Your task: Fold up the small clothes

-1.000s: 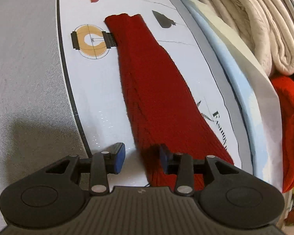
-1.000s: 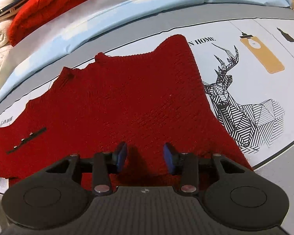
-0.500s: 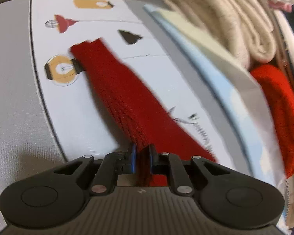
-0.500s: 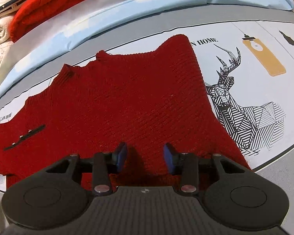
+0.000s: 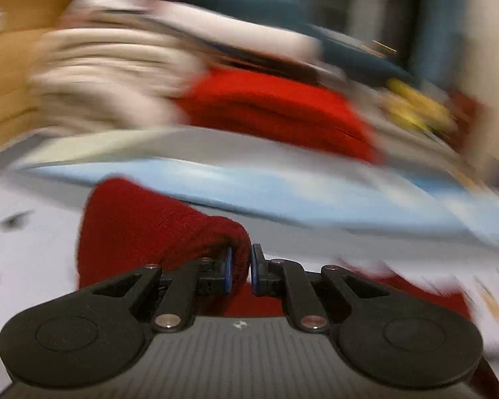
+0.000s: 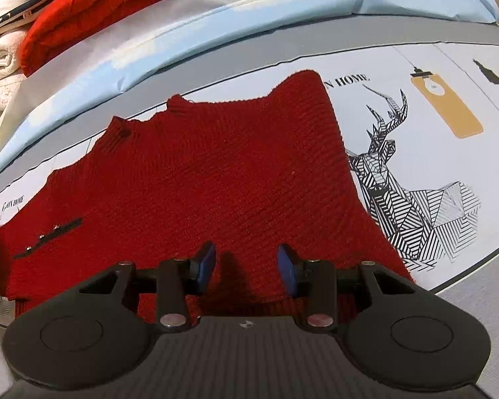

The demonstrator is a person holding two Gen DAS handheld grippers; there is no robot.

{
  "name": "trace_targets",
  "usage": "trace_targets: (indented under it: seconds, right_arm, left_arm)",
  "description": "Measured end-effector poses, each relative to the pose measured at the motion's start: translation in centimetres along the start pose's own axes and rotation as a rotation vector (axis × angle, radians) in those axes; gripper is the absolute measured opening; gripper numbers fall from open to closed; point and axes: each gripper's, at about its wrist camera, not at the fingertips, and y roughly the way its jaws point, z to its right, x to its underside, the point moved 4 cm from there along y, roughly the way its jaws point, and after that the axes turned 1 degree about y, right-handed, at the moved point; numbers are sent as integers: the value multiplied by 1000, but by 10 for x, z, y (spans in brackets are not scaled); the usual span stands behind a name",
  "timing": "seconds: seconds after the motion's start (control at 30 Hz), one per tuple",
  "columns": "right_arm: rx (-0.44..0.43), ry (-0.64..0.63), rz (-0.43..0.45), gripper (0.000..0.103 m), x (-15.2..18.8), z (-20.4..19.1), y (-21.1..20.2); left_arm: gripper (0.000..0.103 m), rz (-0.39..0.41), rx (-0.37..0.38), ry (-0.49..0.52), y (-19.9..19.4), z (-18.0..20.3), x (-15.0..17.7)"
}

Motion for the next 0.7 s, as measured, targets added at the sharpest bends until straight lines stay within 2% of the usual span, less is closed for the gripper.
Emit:
trace_targets:
  seconds: [0.07,0.17,0.2,0.23,0.3,0.4,0.5,0.6,0.7]
  right_arm:
    - [2,6,5,43,-1,1,-1]
    - [11,19,9,43,-1,3,-1]
    - [12,24,10,43,-1,4,-1]
    - [12,27,10,43,-1,4,-1]
    - [10,33,7,43,-1,4,0]
    - [0,44,6,43,-1,4,-1]
    - [-13,41,11,43,-1,4,-2]
    - [-55,38,17,43,0,-2,-3]
    - [-122,-26,60,44,2,-21,-9]
  left_arm:
    - [12,-96,147,139,4,57,26]
    - [16,-319,318,194,18,98,65]
    - [16,-375,353,200,22,103,72]
    - [16,-387,352,203,22,103,75]
    - [19,-368,316,150,26,87,66]
    - [20,-388,277,-76,38,45,50]
    - [30,-388,160,-245,51,4,40]
    - [30,-416,18,-339,64,-34,37]
    - [30,-428,-38,-388,63,-52,35]
